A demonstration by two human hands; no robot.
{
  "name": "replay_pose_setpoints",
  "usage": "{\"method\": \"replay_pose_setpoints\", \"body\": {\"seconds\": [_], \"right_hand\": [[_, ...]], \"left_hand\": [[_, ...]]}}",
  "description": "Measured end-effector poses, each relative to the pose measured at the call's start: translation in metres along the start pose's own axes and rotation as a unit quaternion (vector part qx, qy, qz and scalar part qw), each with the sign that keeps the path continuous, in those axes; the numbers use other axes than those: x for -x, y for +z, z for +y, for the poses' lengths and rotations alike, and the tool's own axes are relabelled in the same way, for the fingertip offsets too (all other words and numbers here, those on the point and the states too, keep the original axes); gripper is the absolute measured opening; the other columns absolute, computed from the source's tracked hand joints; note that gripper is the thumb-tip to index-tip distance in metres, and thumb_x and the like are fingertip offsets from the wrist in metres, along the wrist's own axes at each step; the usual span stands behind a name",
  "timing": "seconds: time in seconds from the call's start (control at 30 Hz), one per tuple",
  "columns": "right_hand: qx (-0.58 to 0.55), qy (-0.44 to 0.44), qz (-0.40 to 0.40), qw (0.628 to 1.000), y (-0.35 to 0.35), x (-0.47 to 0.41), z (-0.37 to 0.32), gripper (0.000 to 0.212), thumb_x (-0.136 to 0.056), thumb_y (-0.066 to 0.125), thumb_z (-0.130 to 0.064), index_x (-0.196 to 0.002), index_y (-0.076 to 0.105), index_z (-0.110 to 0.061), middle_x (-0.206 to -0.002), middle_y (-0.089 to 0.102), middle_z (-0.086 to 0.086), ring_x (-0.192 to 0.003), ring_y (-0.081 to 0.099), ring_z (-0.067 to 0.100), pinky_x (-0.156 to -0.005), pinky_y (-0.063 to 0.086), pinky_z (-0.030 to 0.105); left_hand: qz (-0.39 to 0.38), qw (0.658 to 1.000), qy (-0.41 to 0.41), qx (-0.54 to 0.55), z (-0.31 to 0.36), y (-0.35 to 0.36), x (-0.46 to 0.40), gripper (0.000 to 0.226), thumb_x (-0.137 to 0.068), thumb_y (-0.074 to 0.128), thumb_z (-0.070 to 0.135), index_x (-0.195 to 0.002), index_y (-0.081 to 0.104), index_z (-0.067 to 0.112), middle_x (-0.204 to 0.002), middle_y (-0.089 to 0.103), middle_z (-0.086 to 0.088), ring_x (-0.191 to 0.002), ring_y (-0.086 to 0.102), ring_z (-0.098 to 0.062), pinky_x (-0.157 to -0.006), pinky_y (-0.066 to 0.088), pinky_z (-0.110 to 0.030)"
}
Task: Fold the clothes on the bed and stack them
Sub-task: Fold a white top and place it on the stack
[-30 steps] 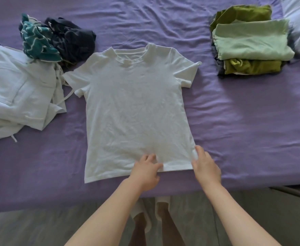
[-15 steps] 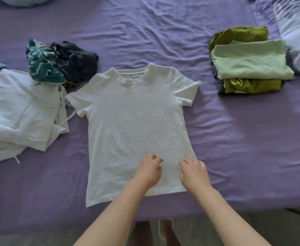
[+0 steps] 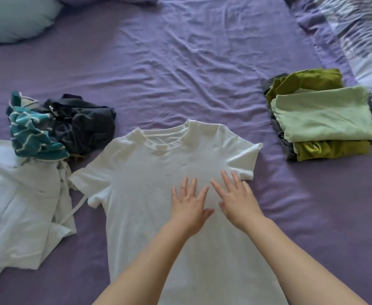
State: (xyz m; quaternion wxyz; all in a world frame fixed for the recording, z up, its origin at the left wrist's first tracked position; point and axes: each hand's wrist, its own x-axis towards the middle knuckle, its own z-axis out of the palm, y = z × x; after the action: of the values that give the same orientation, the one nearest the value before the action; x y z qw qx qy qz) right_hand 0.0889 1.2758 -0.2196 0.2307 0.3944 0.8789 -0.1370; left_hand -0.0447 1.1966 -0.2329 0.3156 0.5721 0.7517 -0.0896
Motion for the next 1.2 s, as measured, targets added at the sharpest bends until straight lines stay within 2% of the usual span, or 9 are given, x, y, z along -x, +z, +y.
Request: {"method": "replay_pose_setpoints", "body": {"seconds": [0.17, 0.3, 0.47, 0.67, 0.77, 0.87, 0.97, 1.1, 1.2], "right_hand": [[0.038, 0.041, -0.05, 0.997, -0.004, -0.018, 0.031, 0.061, -0.098, 0.038, -0.026, -0.149, 0.006, -0.04, -0.16, -0.007, -0.004, -0.146, -0.001, 0.028, -0.113, 0.007, 0.054], [-0.124, 0.109, 0.126, 0.978, -0.02, -0.025, 0.041, 0.042, -0.091, 0.057, -0.029, -0.132, 0.052, -0.02, -0.151, 0.032, 0.01, -0.14, 0.025, 0.028, -0.11, 0.024, 0.045], [-0.33, 0.264, 0.148, 0.894, -0.031, -0.055, 0.06, 0.074, -0.09, 0.062, -0.026, -0.148, 0.02, -0.008, -0.146, 0.036, 0.02, -0.131, 0.036, 0.036, -0.104, 0.034, 0.044], [-0.422, 0.296, 0.21, 0.831, -0.016, -0.068, 0.057, 0.088, -0.083, 0.07, -0.018, -0.15, 0.015, -0.011, -0.136, 0.05, 0.016, -0.124, 0.047, 0.034, -0.102, 0.038, 0.04], [-0.471, 0.33, 0.226, 0.786, -0.014, -0.07, 0.059, 0.08, -0.083, 0.067, -0.015, -0.149, 0.021, -0.009, -0.124, 0.059, 0.012, -0.115, 0.053, 0.032, -0.088, 0.041, 0.034], [-0.483, 0.31, 0.235, 0.784, -0.019, -0.068, 0.058, 0.056, -0.082, 0.062, -0.008, -0.135, 0.041, -0.009, -0.107, 0.064, 0.01, -0.1, 0.06, 0.03, -0.074, 0.041, 0.028], [-0.496, 0.284, 0.238, 0.785, -0.025, -0.068, 0.061, 0.066, -0.082, 0.056, 0.0, -0.142, 0.034, -0.019, -0.101, 0.063, 0.003, -0.094, 0.059, 0.027, -0.07, 0.038, 0.028], [-0.422, 0.195, 0.24, 0.852, -0.036, -0.068, 0.056, 0.076, -0.084, 0.054, -0.002, -0.15, 0.02, -0.021, -0.13, 0.058, -0.005, -0.112, 0.052, 0.024, -0.083, 0.039, 0.031], [-0.351, 0.083, 0.216, 0.907, -0.042, -0.065, 0.036, 0.085, -0.084, 0.055, -0.005, -0.147, 0.006, -0.036, -0.129, 0.056, -0.002, -0.107, 0.051, 0.021, -0.082, 0.048, 0.038]], "left_hand": [[-0.014, 0.997, 0.041, -0.065, -0.019, -0.025, -0.046, 0.074, -0.094, 0.034, 0.061, -0.151, -0.003, 0.034, -0.158, -0.022, -0.006, -0.144, -0.022, -0.029, -0.113, -0.009, -0.057], [-0.004, 0.992, 0.09, -0.082, -0.012, -0.038, -0.073, 0.071, -0.096, 0.032, 0.058, -0.152, -0.003, 0.032, -0.158, -0.02, -0.007, -0.145, -0.02, -0.03, -0.114, -0.009, -0.057], [0.013, 0.987, 0.135, -0.085, 0.014, -0.048, -0.105, 0.082, -0.092, 0.036, 0.064, -0.151, -0.009, 0.031, -0.158, -0.022, -0.006, -0.144, -0.023, -0.029, -0.112, -0.013, -0.059], [0.037, 0.991, 0.11, -0.07, 0.015, -0.054, -0.142, 0.134, -0.062, 0.059, 0.081, -0.147, -0.025, 0.021, -0.156, -0.025, -0.009, -0.141, -0.031, -0.028, -0.107, -0.023, -0.06], [0.041, 0.99, 0.118, -0.065, 0.016, -0.057, -0.152, 0.145, -0.054, 0.061, 0.083, -0.144, -0.03, 0.016, -0.156, -0.026, -0.011, -0.14, -0.032, -0.025, -0.105, -0.028, -0.057], [0.063, 0.989, 0.124, -0.047, 0.016, -0.064, -0.16, 0.136, -0.06, 0.052, 0.087, -0.146, -0.026, 0.016, -0.157, -0.024, -0.005, -0.142, -0.029, -0.021, -0.105, -0.028, -0.053], [0.074, 0.989, 0.11, -0.061, 0.011, -0.073, -0.164, 0.115, -0.07, 0.043, 0.085, -0.15, -0.015, 0.027, -0.158, -0.021, 0.0, -0.143, -0.027, -0.023, -0.107, -0.026, -0.052], [0.081, 0.991, 0.106, -0.015, 0.004, -0.085, -0.16, 0.089, -0.086, 0.048, 0.064, -0.152, -0.001, 0.031, -0.16, -0.012, -0.003, -0.146, -0.017, -0.024, -0.117, -0.012, -0.046], [0.158, 0.982, 0.07, 0.083, -0.01, -0.089, -0.146, 0.064, -0.095, 0.051, 0.035, -0.151, 0.023, 0.02, -0.16, 0.009, -0.008, -0.148, -0.001, -0.025, -0.119, 0.003, -0.039]]}}
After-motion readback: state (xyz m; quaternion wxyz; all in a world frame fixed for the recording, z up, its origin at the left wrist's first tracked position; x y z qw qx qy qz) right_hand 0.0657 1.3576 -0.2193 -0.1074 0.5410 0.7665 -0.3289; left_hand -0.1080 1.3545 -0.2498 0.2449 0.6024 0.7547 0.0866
